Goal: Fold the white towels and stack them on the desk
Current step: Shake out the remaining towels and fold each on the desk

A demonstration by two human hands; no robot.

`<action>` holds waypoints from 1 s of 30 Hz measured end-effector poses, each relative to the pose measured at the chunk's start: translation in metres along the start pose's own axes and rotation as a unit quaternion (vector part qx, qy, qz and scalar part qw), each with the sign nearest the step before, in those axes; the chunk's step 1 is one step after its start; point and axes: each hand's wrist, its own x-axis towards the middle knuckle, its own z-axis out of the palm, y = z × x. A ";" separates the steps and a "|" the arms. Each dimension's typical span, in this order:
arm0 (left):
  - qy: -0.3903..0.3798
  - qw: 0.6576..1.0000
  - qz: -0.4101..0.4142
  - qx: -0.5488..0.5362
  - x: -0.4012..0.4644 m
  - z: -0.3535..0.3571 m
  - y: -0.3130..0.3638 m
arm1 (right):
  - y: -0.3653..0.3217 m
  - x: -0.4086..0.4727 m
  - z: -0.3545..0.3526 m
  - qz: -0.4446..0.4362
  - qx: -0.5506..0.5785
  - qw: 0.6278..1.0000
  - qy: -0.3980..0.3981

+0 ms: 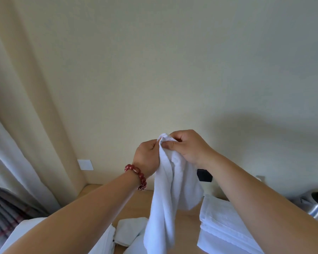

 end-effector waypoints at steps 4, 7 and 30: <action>0.043 0.997 -0.051 -0.045 -0.001 -0.005 0.003 | 0.000 -0.001 0.004 -0.002 0.011 0.999 0.050; 0.034 0.998 -0.048 -0.016 -0.003 -0.003 0.001 | -0.007 -0.004 0.010 0.005 0.013 0.999 0.049; 0.000 0.998 0.054 -0.018 -0.012 -0.018 0.010 | -0.023 -0.005 0.012 0.021 -0.188 0.973 0.129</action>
